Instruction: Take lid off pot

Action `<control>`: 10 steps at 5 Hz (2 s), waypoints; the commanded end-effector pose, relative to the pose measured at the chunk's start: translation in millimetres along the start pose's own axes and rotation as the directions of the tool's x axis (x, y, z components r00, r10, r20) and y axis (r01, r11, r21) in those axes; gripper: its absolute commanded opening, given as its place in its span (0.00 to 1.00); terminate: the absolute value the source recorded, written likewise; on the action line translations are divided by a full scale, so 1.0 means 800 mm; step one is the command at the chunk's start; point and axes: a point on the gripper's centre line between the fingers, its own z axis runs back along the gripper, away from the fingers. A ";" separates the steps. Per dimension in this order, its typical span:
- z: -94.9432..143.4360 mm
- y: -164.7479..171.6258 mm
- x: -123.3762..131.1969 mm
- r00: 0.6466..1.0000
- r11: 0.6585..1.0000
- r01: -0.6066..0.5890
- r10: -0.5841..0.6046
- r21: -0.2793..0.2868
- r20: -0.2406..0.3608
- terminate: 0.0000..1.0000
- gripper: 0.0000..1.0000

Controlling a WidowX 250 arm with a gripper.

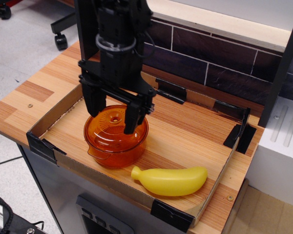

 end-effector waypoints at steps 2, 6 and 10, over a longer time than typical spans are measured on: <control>-0.005 0.008 0.020 0.999 1.000 0.000 -0.001 0.025 0.034 0.00 1.00; 0.046 0.015 0.025 0.997 0.999 -0.044 0.046 -0.025 0.063 0.00 0.00; 0.061 -0.041 0.096 0.983 0.983 -0.183 0.183 -0.007 0.005 0.00 0.00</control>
